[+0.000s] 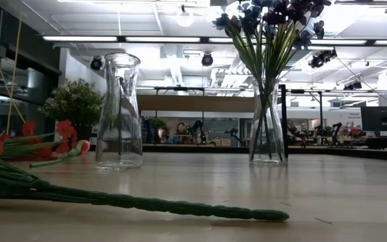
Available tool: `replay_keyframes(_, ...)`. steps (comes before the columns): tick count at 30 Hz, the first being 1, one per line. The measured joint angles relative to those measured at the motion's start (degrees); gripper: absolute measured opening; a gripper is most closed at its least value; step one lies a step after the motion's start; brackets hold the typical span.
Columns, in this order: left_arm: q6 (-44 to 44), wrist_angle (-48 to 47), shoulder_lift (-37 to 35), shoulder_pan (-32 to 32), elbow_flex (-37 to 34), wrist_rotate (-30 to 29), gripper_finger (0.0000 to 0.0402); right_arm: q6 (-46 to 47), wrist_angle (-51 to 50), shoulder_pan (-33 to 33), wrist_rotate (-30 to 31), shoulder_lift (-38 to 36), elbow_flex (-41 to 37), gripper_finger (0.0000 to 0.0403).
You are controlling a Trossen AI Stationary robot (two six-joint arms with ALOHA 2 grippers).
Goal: Pick and place flowers into a vace then onto a shelf
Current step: Put the top red flower into the left transparent vase
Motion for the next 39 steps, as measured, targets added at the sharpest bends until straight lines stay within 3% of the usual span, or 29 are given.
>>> replay_keyframes(13,-21.57,-20.25,0.02,-17.12,0.00,-13.22,0.0278,1.16,0.04,0.00,0.02,0.00,0.00,0.0165)
replay_keyframes(20,-33.20,-23.99,0.86,-24.49,0.00,-23.31,0.0278,1.07,-1.27,0.00,0.01,0.02,0.00,0.0165)
replay_keyframes(25,-40.77,-27.92,2.06,-26.12,0.00,-27.58,0.0278,1.07,-1.37,0.00,-0.35,0.00,0.00,0.0165)
replay_keyframes(34,-56.56,-39.80,5.46,-25.91,0.00,-27.54,0.0278,2.56,-1.70,0.00,-3.26,0.00,0.00,0.0165)
replay_keyframes(39,-58.65,-40.70,6.98,-25.88,0.00,-28.54,0.0278,2.56,-1.73,0.00,-3.89,0.00,0.00,0.0165)
